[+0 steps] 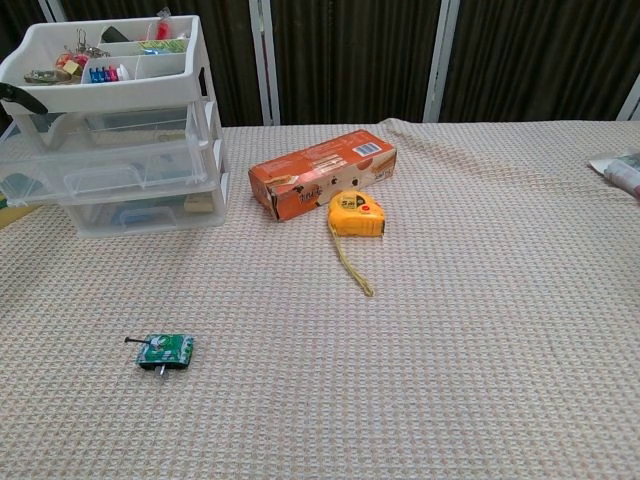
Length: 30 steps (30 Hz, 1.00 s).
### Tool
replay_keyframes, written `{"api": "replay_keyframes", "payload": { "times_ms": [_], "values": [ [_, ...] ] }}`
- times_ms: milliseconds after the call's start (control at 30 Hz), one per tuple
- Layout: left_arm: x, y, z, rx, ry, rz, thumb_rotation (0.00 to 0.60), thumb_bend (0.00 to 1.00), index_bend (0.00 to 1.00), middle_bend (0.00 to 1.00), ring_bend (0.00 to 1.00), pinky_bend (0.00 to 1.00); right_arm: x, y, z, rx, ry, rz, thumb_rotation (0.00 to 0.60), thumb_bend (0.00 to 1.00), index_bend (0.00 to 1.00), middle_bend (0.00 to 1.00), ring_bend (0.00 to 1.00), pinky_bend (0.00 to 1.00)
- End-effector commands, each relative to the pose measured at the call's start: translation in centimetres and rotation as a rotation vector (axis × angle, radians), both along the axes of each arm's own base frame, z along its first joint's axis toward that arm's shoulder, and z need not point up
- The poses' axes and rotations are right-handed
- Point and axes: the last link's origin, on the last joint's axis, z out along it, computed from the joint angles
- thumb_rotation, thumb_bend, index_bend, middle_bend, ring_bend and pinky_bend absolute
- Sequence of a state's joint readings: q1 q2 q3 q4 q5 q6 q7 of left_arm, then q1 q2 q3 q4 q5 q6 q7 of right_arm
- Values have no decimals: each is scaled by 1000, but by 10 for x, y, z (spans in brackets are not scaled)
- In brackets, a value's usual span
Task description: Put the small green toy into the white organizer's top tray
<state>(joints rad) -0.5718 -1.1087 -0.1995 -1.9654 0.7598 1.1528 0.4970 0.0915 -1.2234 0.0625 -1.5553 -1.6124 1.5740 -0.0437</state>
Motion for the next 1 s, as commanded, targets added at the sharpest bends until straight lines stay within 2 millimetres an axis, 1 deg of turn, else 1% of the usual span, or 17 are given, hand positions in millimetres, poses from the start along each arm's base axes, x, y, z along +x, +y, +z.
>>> {"api": "replay_keyframes", "payload": {
  "times_ms": [33,133,167,200,267,300,400,467,533,600,667,767,833,900,1000],
  "values": [
    [16,-8,10,31,-25,-86,600,240,189,931,862,755,0,0,0,1,1,-1,600,8,136,0,0,0],
    [31,-23,14,34,-13,-189,600,215,230,937,866,755,0,0,0,1,1,-2,600,9,136,0,0,0],
    [36,-31,15,26,-5,-237,600,175,237,937,867,755,0,-1,0,1,3,-3,600,9,136,0,0,0],
    [39,-36,15,20,-1,-260,600,119,241,935,866,756,0,-1,0,1,3,-3,600,9,136,0,0,0],
    [47,-53,14,-2,26,-351,600,53,245,929,862,755,0,-1,0,-1,4,-1,600,9,136,0,0,0],
    [48,-56,14,-6,35,-373,600,26,248,924,857,755,0,0,0,-2,4,-1,600,9,136,0,0,0],
    [52,-75,8,-43,72,-458,600,0,250,893,829,748,-1,-1,0,-4,5,-4,600,9,136,0,0,0],
    [51,-84,2,-77,95,-488,600,0,242,851,791,730,-1,-1,0,-4,5,-7,600,9,136,0,0,0],
    [50,-90,-5,-112,123,-515,600,0,230,764,714,673,-1,-1,1,-7,5,-8,600,8,136,0,0,0],
    [49,-96,-13,-149,138,-527,600,0,220,655,620,586,-1,-1,1,-8,4,-8,600,8,136,0,0,0],
    [48,-98,-17,-167,153,-533,600,0,215,635,606,564,-1,-1,1,-9,4,-8,600,9,137,0,0,0],
    [44,-99,-29,-205,192,-543,600,0,219,720,679,581,-1,-1,1,-11,5,-9,600,9,137,0,0,0],
    [41,-99,-37,-228,210,-537,600,0,268,810,747,615,-1,-2,1,-11,6,-10,600,9,137,0,0,0],
    [37,-97,-46,-247,230,-526,600,0,304,856,782,643,-1,-2,1,-11,6,-10,600,9,137,0,0,0],
    [32,-89,-62,-263,242,-498,600,0,324,897,812,674,-1,-2,1,-11,6,-9,600,9,137,0,0,0]
  ]
}}
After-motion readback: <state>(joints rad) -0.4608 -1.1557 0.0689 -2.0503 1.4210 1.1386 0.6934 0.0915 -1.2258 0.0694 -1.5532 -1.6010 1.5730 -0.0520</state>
